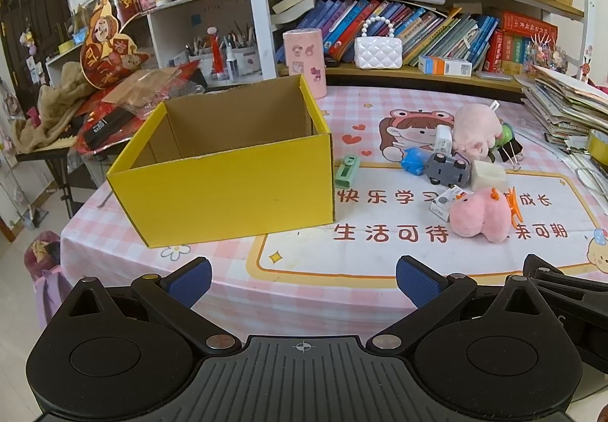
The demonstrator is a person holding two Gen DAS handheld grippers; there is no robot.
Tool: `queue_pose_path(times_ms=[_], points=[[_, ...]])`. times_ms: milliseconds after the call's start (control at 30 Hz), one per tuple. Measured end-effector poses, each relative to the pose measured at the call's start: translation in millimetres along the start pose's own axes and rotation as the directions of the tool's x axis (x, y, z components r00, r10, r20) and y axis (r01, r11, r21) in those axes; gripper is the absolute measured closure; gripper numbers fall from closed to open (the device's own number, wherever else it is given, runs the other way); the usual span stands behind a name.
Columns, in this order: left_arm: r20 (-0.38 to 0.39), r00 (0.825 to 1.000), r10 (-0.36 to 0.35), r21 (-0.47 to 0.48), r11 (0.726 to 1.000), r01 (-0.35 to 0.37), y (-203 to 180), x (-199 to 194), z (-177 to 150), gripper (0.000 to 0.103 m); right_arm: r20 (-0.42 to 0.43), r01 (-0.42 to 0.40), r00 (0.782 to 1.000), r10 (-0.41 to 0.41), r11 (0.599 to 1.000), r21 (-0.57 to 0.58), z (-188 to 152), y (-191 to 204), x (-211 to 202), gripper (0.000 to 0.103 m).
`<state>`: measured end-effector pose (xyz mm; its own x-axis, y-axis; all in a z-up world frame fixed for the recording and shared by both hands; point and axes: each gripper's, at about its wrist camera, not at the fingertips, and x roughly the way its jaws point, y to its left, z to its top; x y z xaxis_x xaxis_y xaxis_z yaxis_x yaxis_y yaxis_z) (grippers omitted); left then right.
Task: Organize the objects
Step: 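Move both tools toward the toys on the mat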
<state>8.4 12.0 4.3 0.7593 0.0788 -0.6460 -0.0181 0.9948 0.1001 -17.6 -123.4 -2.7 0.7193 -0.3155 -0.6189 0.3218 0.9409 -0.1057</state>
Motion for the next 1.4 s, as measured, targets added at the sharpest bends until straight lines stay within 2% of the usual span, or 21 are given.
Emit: queue_pose_path(times_ms=[733, 1400], points=[[-0.033, 0.999, 0.014, -0.027, 1.000, -0.015, 6, 10, 2, 0.000, -0.024, -0.023, 0.999, 0.023, 0.999, -0.031, 4, 7, 10, 0.000], [-0.089, 0.996, 0.015, -0.059, 0.998, -0.020, -22, 38, 20, 0.000, -0.061, -0.053, 0.997, 0.050, 0.997, -0.050, 28, -13, 52, 0.000]])
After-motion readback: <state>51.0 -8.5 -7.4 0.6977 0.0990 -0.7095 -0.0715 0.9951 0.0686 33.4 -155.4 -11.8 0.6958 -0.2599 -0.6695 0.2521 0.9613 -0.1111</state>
